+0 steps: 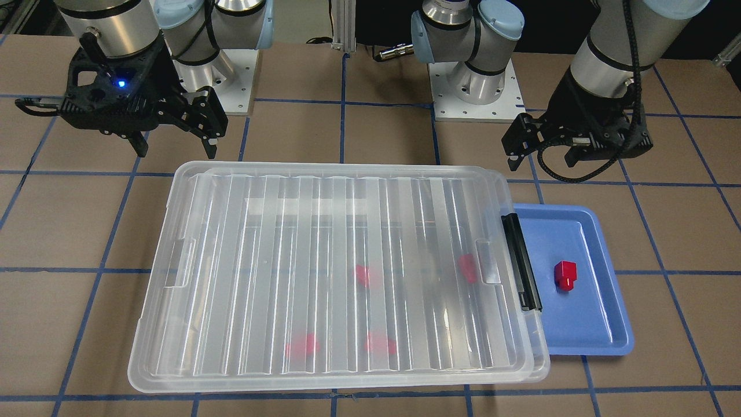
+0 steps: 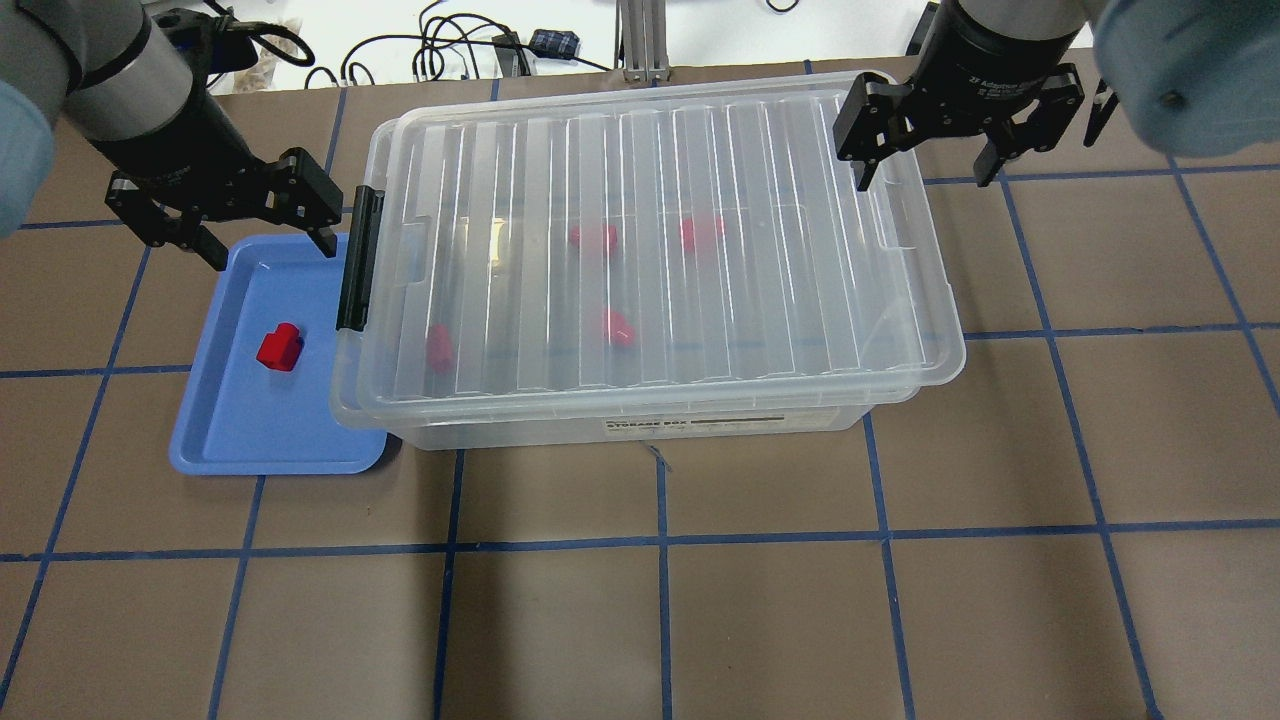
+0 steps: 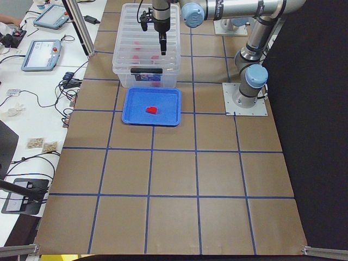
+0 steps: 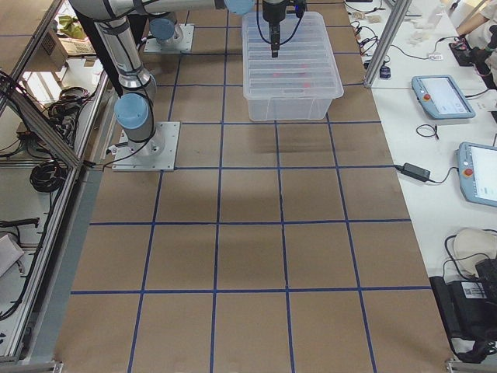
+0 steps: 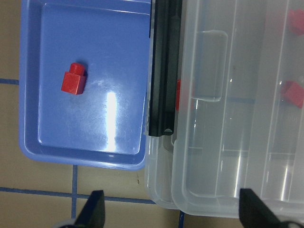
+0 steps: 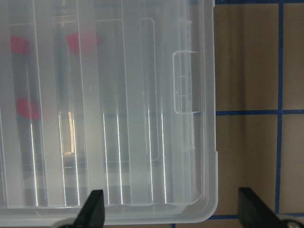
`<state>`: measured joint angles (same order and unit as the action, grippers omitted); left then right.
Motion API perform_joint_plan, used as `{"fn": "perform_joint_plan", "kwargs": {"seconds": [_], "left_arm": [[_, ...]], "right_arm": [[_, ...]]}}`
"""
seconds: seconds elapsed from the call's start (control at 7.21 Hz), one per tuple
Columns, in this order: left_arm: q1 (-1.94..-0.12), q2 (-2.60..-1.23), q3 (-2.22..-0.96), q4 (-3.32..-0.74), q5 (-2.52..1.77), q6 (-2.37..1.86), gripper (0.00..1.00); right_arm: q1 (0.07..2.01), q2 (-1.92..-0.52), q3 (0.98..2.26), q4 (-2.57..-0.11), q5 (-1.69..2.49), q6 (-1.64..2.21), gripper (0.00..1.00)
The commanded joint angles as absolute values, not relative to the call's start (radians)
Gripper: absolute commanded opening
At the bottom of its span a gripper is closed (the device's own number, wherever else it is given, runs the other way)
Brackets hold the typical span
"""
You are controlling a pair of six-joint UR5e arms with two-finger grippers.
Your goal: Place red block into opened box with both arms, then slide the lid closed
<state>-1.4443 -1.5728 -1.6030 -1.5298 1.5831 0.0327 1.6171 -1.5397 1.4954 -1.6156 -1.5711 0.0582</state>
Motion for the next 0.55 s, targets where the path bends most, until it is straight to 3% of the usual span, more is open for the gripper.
{"fn": "perform_joint_plan", "kwargs": {"seconds": [0.0, 0.42], "left_arm": [[-1.431, -1.589, -1.617, -1.461, 1.586, 0.057, 1.0], [-1.205, -1.643, -1.617, -1.433, 1.58, 0.408, 1.0]], "right_arm": [[1.608, -1.525, 1.476, -1.614, -1.603, 0.057, 1.0], [1.608, -1.514, 1.474, -1.618, -1.606, 0.055, 1.0]]}}
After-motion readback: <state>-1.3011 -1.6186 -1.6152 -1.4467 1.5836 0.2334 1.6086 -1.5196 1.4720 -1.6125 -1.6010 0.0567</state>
